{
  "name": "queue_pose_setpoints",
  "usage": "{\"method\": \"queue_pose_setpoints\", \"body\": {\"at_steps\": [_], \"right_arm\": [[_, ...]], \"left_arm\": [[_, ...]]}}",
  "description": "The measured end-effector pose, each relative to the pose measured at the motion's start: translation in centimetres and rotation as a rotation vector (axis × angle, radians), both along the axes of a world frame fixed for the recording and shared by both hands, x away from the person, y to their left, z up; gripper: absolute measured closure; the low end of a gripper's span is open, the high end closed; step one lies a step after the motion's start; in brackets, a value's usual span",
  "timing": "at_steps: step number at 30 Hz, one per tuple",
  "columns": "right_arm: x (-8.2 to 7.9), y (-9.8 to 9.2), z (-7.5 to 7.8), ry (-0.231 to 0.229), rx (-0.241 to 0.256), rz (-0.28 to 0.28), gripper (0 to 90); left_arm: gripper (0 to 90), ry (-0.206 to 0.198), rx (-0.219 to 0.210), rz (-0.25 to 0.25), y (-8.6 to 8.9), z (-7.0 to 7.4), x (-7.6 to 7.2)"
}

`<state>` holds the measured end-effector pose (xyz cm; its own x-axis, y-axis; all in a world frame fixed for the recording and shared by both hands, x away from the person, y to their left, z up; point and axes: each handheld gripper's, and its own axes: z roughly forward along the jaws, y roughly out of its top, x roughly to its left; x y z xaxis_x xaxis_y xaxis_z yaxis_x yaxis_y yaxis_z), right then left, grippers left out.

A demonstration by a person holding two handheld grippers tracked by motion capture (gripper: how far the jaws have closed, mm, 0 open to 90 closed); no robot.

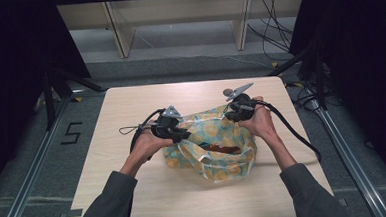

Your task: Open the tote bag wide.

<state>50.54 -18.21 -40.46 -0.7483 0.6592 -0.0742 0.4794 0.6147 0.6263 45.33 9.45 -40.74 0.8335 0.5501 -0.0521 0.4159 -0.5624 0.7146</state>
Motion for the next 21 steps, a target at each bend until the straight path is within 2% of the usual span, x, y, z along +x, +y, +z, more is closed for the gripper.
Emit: {"method": "queue_pose_setpoints", "body": {"at_steps": [1, 2, 4, 5, 6, 7, 8, 9, 11, 13, 14, 15, 17, 18, 19, 21], "right_arm": [[-0.1, 0.1, 0.2, 0.037, 0.013, -0.001, 90.0], [-0.2, 0.3, 0.1, 0.053, 0.036, 0.016, 84.6], [-1.4, 0.9, 0.3, 0.064, 0.056, 0.032, 65.9], [-1.9, 1.3, 0.1, 0.084, 0.045, 0.046, 58.9], [-2.4, 1.6, 0.1, 0.102, 0.040, 0.087, 53.5], [-2.4, 1.6, 0.1, 0.102, 0.040, 0.087, 53.5], [-2.8, 1.9, -0.3, 0.084, 0.054, 0.110, 48.2], [-3.5, 2.4, -0.8, 0.117, 0.050, 0.137, 41.8], [-4.2, 2.9, -1.5, 0.132, 0.010, 0.170, 36.9], [-4.6, 3.3, -2.2, 0.134, -0.036, 0.165, 35.0], [-4.5, 3.5, -2.7, 0.126, -0.068, 0.161, 37.2], [-4.4, 3.7, -3.1, 0.111, -0.104, 0.164, 43.7], [-4.1, 3.8, -3.3, 0.089, -0.129, 0.166, 68.2], [-3.7, 3.6, -3.2, 0.060, -0.124, 0.159, 81.3], [-3.3, 3.5, -2.9, 0.029, -0.100, 0.150, 89.4], [-2.4, 3.1, -1.8, -0.028, -0.075, 0.111, 90.0]], "left_arm": [[82.8, -0.001, 0.001, 0.003, 0.1, 0.0, 0.1], [83.0, 0.000, 0.004, 0.008, 0.1, 0.0, 0.1], [83.4, 0.007, -0.026, 0.031, 0.2, -0.2, 0.3], [83.6, 0.004, -0.021, 0.027, 0.3, -0.2, 0.5], [83.5, 0.007, -0.023, 0.033, 0.3, -0.2, 0.6], [83.6, 0.007, -0.023, 0.033, 0.3, -0.2, 0.6], [83.6, 0.010, -0.037, 0.046, 0.2, -0.2, 0.6], [83.6, 0.010, -0.038, 0.044, 0.2, -0.2, 0.5], [83.6, 0.004, -0.026, 0.040, 0.2, 0.0, 0.6], [83.6, 0.006, -0.033, 0.046, 0.1, 0.0, 0.6], [83.7, 0.008, -0.035, 0.048, 0.0, 0.0, 0.5], [83.6, 0.009, -0.037, 0.047, 0.0, 0.0, 0.5], [83.5, 0.006, -0.028, 0.041, 0.0, -0.1, 0.6], [83.5, 0.008, -0.029, 0.039, 0.0, -0.1, 0.6], [83.6, 0.016, -0.031, 0.042, 0.0, -0.2, 0.5], [83.2, 0.010, -0.029, 0.028, 0.1, -0.3, 0.5]]}}
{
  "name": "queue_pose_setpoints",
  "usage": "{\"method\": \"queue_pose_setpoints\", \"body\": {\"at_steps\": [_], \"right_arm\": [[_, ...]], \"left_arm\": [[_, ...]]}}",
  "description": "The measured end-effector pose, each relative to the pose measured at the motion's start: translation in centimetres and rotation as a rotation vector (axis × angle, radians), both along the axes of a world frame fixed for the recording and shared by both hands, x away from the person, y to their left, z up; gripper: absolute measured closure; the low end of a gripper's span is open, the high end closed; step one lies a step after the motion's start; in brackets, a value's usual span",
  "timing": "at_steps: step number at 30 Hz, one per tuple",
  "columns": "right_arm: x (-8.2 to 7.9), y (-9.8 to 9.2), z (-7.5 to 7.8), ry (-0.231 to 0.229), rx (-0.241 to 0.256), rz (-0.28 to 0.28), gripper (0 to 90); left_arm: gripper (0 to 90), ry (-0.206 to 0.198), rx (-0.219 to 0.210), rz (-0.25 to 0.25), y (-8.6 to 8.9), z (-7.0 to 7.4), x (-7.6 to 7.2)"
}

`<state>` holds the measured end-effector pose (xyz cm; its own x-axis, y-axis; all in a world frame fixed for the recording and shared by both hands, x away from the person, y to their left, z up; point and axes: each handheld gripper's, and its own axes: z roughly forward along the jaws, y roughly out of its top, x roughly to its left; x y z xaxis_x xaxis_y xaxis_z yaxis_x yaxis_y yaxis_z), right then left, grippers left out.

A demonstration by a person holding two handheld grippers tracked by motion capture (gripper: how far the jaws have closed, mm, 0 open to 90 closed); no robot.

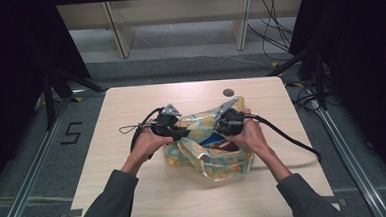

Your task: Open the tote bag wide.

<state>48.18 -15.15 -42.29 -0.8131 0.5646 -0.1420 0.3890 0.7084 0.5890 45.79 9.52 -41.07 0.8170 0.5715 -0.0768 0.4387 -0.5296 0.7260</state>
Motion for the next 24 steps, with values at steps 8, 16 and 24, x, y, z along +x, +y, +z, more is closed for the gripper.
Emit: {"method": "queue_pose_setpoints", "body": {"at_steps": [8, 16, 24], "right_arm": [[4.1, -0.2, 1.8, 0.003, 0.152, -0.134, 90.0], [6.3, 1.0, -1.5, 0.076, 0.038, -0.198, 90.0], [6.6, 1.2, -1.7, 0.088, 0.046, -0.218, 90.0]], "left_arm": [[82.5, 0.006, 0.051, -0.011, -0.5, -1.5, -0.1], [72.3, -0.092, 0.074, 0.046, -0.3, 0.2, -1.0], [74.5, -0.029, 0.108, -0.131, -4.9, 1.1, -0.2]]}}
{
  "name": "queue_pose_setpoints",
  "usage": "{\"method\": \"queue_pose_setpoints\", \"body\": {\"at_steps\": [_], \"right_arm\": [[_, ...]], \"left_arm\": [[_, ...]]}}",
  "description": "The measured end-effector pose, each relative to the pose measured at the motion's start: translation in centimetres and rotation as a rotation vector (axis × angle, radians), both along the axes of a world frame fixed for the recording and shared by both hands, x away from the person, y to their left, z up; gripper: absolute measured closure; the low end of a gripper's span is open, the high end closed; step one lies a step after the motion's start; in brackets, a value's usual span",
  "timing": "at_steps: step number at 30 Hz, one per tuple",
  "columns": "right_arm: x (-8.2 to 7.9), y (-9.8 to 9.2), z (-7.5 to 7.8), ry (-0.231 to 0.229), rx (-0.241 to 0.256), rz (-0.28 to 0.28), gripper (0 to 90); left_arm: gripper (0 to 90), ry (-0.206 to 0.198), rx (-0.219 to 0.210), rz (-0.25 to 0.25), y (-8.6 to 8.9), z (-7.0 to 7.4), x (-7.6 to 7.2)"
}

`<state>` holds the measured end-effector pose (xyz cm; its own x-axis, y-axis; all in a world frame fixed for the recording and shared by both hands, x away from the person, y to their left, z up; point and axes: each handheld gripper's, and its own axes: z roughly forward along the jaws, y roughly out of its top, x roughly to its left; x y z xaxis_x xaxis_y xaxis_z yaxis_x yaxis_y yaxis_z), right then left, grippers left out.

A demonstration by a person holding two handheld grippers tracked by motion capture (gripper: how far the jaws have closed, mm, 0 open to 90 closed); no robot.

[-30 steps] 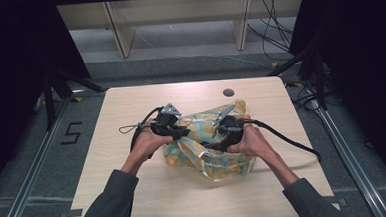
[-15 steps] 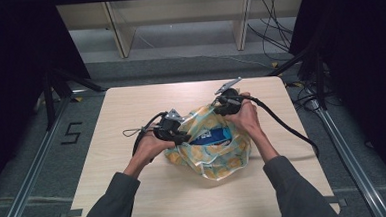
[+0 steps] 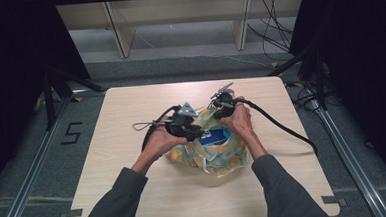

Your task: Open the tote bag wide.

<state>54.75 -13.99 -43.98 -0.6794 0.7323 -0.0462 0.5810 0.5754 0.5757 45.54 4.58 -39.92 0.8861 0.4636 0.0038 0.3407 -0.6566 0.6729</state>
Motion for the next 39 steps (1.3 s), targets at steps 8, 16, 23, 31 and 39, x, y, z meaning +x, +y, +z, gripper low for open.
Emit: {"method": "queue_pose_setpoints", "body": {"at_steps": [8, 16, 23, 31, 39], "right_arm": [[0.1, -0.7, 0.6, -0.007, 0.005, -0.010, 90.0], [0.2, -0.5, 0.5, 0.002, 0.004, -0.010, 90.0], [-0.1, -0.8, 1.5, 0.008, 0.028, -0.003, 80.1], [-3.7, -2.1, 4.3, 0.063, 0.122, 0.029, 60.6], [-9.1, -1.3, 5.2, 0.105, 0.203, 0.239, 52.3]], "left_arm": [[81.6, 0.115, 0.223, 0.072, 2.3, -4.0, 1.2], [83.3, 0.167, 0.262, 0.044, 4.8, -4.9, -1.7], [79.9, 0.062, 0.127, 0.060, 3.6, -2.2, -0.9], [51.9, 0.050, 0.121, 0.183, 1.3, -2.3, 1.5], [63.0, 0.112, 0.078, 0.168, 0.8, -3.1, 2.9]]}}
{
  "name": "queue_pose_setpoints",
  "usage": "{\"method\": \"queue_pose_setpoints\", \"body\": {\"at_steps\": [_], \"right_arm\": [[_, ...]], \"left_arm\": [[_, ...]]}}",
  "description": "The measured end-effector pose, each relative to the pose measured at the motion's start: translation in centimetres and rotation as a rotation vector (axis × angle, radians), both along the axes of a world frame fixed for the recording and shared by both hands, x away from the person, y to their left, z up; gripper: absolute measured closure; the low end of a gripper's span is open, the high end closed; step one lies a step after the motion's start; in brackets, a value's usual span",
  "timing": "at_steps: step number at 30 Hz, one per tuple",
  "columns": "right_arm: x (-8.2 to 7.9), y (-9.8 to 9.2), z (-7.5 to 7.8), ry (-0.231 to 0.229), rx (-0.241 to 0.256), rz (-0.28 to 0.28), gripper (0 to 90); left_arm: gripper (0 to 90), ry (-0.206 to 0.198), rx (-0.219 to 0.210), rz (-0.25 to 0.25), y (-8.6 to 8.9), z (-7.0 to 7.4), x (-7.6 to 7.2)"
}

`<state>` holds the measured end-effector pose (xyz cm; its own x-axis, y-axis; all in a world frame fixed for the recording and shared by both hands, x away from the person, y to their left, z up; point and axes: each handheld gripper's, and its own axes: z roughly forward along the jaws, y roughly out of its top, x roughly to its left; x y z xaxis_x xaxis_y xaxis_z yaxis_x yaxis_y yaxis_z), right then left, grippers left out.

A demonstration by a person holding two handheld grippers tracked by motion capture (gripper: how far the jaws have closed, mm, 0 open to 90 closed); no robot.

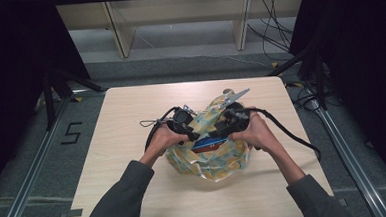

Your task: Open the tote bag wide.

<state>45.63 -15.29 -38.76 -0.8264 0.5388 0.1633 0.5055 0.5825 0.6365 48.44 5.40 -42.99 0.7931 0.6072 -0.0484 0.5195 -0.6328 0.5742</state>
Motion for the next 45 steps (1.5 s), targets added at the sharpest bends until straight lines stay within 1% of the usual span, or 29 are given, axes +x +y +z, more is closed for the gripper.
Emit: {"method": "queue_pose_setpoints", "body": {"at_steps": [2, 4, 6, 8, 12, 13, 14, 17, 18, 19, 20, 21, 23, 25, 26, 27, 28, 29, 32, 34, 36, 37, 38, 39, 41, 42, 43, 44, 45], "right_arm": [[-1.4, 0.9, -0.3, -0.017, -0.003, 0.070, 52.1], [-2.8, 1.7, -0.4, -0.025, -0.005, 0.104, 50.7], [-4.3, 2.4, -0.6, -0.023, 0.023, 0.146, 48.7], [-5.4, 3.2, -1.0, -0.019, 0.046, 0.159, 46.1], [-6.3, 4.9, -2.4, -0.015, 0.030, 0.153, 44.9], [-6.3, 5.4, -3.0, -0.019, 0.018, 0.152, 47.4], [-6.4, 5.8, -3.6, -0.022, -0.010, 0.141, 55.0], [-6.4, 6.3, -5.0, -0.087, -0.062, 0.182, 84.5], [-6.5, 6.3, -5.4, -0.117, -0.054, 0.189, 87.9], [-6.5, 6.2, -5.4, -0.115, -0.062, 0.193, 89.7], [-6.7, 6.1, -5.5, -0.105, -0.069, 0.187, 90.0], [-6.8, 6.0, -5.6, -0.129, -0.084, 0.211, 90.0], [-7.7, 6.0, -5.8, -0.113, -0.090, 0.222, 90.0], [-8.7, 6.0, -5.8, -0.093, -0.092, 0.235, 90.0], [-9.2, 6.0, -6.0, -0.101, -0.090, 0.265, 90.0], [-10.0, 6.0, -6.1, -0.071, -0.091, 0.255, 90.0], [-10.4, 6.0, -6.4, -0.081, -0.083, 0.287, 90.0], [-10.9, 6.1, -6.7, -0.060, -0.085, 0.305, 90.0], [-12.0, 6.6, -8.3, -0.048, -0.128, 0.361, 90.0], [-12.5, 6.8, -9.3, -0.046, -0.161, 0.381, 90.0], [-12.6, 6.7, -9.6, -0.045, -0.181, 0.391, 90.0], [-12.5, 6.5, -9.2, -0.041, -0.160, 0.375, 88.3], [-12.3, 6.1, -8.6, -0.028, -0.128, 0.350, 82.2], [-12.0, 5.5, -7.6, -0.036, -0.095, 0.314, 73.2], [-11.1, 4.0, -5.0, -0.085, -0.037, 0.234, 60.9], [-10.8, 3.1, -3.6, -0.082, 0.000, 0.171, 54.5], [-9.8, 2.1, -2.4, -0.135, 0.031, 0.162, 51.3], [-9.2, 1.4, -1.6, -0.172, 0.032, 0.128, 50.6], [-8.3, 0.3, -0.5, -0.232, 0.014, 0.048, 49.4]], "left_arm": [[73.1, 0.002, -0.001, -0.005, 0.0, 0.1, 0.1], [81.3, -0.004, -0.005, -0.004, 0.0, 0.3, 0.2], [85.3, -0.005, -0.006, -0.001, 0.2, 0.5, 0.3], [87.0, -0.006, -0.013, 0.009, 0.3, 0.6, 0.5], [87.9, 0.009, -0.026, 0.023, 0.6, 0.6, 1.0], [87.9, 0.014, -0.033, 0.031, 0.7, 0.6, 1.0], [88.1, 0.014, -0.031, 0.029, 0.8, 0.6, 1.2], [88.5, 0.018, -0.048, 0.047, 1.0, 0.7, 1.5], [88.5, 0.020, -0.042, 0.045, 1.1, 0.7, 1.6], [88.6, 0.022, -0.056, 0.058, 1.1, 0.6, 1.6], [88.7, 0.034, -0.048, 0.050, 1.3, 0.5, 1.8], [88.7, 0.033, -0.054, 0.060, 1.3, 0.4, 1.9], [88.8, 0.037, -0.049, 0.055, 1.5, 0.4, 2.0], [89.0, 0.032, -0.064, 0.077, 1.5, 0.4, 2.1], [89.1, 0.025, -0.059, 0.081, 1.5, 0.4, 2.1], [89.2, 0.023, -0.052, 0.083, 1.5, 0.4, 2.2], [89.3, 0.027, -0.049, 0.084, 1.4, 0.4, 2.3], [89.3, 0.020, -0.043, 0.089, 1.5, 0.3, 2.5], [89.3, 0.013, -0.028, 0.117, 1.8, 0.3, 3.3], [89.3, 0.031, -0.036, 0.127, 2.2, 0.0, 3.7], [89.3, 0.026, -0.029, 0.126, 2.2, -0.1, 3.7], [89.2, 0.033, -0.032, 0.125, 2.3, -0.1, 3.7], [89.1, 0.031, -0.039, 0.128, 2.4, -0.1, 3.6], [89.1, 0.031, -0.041, 0.122, 2.5, 0.0, 3.6], [88.9, 0.029, -0.046, 0.122, 2.5, 0.2, 3.4], [88.9, 0.027, -0.060, 0.132, 2.4, 0.2, 3.3], [88.8, 0.031, -0.041, 0.110, 2.6, 0.4, 3.4], [88.8, 0.026, -0.038, 0.111, 2.5, 0.4, 3.4], [88.7, 0.026, -0.039, 0.109, 2.5, 0.5, 3.3]]}}
